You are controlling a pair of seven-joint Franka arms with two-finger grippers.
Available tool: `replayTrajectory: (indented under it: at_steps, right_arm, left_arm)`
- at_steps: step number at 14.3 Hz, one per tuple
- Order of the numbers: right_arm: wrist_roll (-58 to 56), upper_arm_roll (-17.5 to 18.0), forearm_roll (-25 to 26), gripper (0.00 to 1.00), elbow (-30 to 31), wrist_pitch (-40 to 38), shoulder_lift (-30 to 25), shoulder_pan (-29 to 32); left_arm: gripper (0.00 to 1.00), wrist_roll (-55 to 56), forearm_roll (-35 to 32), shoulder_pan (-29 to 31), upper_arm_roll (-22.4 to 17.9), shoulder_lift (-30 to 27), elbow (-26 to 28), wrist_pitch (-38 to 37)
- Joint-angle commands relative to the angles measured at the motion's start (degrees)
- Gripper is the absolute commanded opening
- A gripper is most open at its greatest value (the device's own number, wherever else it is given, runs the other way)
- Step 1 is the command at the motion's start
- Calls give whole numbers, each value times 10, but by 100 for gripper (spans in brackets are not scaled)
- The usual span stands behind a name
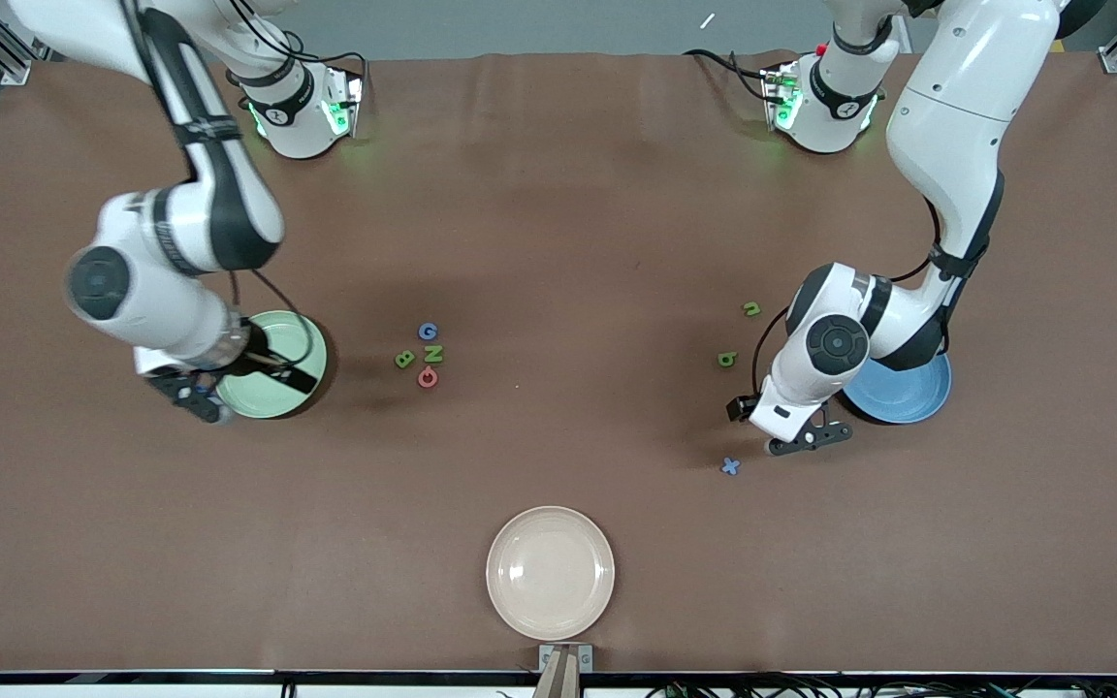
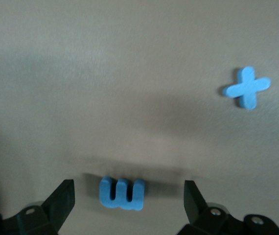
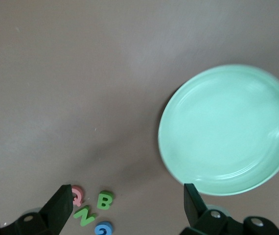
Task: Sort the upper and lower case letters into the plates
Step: 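Reach the left gripper to the blue m while the right gripper reaches the green B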
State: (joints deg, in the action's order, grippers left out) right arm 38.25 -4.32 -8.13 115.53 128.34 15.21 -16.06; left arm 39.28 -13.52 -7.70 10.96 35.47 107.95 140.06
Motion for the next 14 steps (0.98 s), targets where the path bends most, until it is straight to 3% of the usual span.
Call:
replayTrajectory:
  at_steps: [1,4,9,11,14]
  right_arm:
    - [59,-6,0,99,23,30,12,-31]
    - [112,-6,0,94,21,67,48,-59]
    - [154,-6,0,77,23,92,78,-81]
    - [166,-6,0,75,25,93,83,-88]
    - [179,-6,0,75,28,96,88,-99]
  left_arm:
    - [88,14,-13,5,3,-35,41,7]
    - [71,14,-13,5,3,-34,44,8]
    - [60,13,-13,8,2,-23,42,44]
    - [57,12,-13,9,2,-16,39,63]
    - [39,12,-13,8,1,-11,41,72]
